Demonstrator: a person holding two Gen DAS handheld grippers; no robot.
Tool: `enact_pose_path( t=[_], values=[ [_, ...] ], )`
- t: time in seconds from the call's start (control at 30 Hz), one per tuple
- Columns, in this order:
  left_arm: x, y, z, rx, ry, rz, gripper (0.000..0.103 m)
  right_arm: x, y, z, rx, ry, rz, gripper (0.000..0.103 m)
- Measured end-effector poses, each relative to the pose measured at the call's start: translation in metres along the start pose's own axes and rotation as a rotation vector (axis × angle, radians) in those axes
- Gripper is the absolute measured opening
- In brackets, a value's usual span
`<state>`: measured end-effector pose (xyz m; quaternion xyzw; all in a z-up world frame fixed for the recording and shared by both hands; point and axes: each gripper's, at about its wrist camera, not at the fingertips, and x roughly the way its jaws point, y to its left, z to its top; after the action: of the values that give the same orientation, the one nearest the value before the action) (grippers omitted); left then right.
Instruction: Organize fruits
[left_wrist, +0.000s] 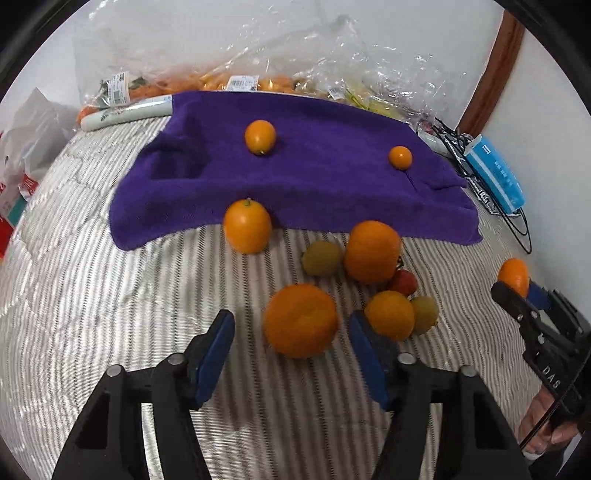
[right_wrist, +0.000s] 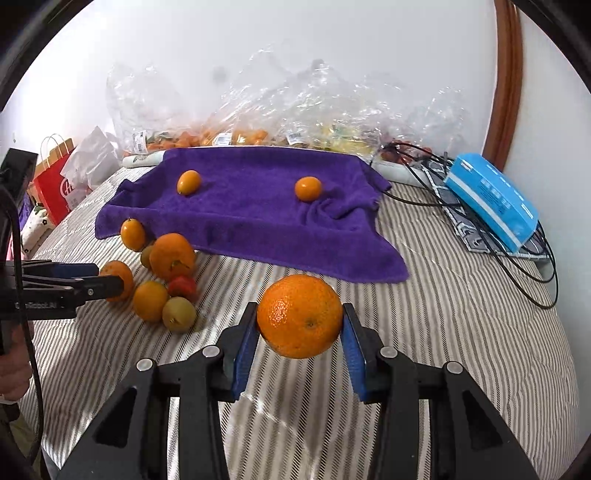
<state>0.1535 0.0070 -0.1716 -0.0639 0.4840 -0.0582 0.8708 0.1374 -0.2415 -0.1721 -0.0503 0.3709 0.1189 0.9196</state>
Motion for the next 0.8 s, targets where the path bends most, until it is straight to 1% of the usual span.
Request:
enact_pose_path(
  t=[0.1, 0.2, 0.27, 0.3, 0.43, 0.57, 0.73, 0.8],
  values=[
    [0.004, -0.004, 0.001, 0.011, -0.003, 0.027, 0.059, 0.001, -0.006, -0.004, 0.02, 0.01, 0.005, 0.043],
    [0.01, -0.005, 0.0, 0.012, 0.0, 0.043, 0.05, 0.002, -0.009, -0.008, 0.036, 0.013, 0.014, 0.043],
    [0.011, -0.007, -0.001, 0.025, -0.023, 0.068, 0.042, 0.002, -0.008, -0.01, 0.033, 0.012, 0.012, 0.043],
    [0.012, -0.009, -0.001, 0.032, -0.02, 0.067, 0.039, 0.002, -0.008, -0.011, 0.029, 0.013, 0.008, 0.043],
    [0.012, -0.01, 0.0, 0.035, -0.023, 0.067, 0.039, 0.002, -0.006, -0.012, 0.02, 0.014, 0.004, 0.043],
    [0.008, -0.004, 0.001, 0.003, -0.02, 0.048, 0.039, 0.0, -0.005, -0.012, 0.022, 0.012, 0.004, 0.043],
    [-0.002, 0.004, 0.002, -0.021, -0.031, 0.044, 0.039, -0.003, -0.002, -0.01, 0.003, 0.004, -0.007, 0.043],
    [-0.007, 0.009, 0.004, -0.036, -0.028, 0.028, 0.039, -0.003, -0.001, -0.008, -0.014, 0.01, 0.005, 0.043]
  ],
)
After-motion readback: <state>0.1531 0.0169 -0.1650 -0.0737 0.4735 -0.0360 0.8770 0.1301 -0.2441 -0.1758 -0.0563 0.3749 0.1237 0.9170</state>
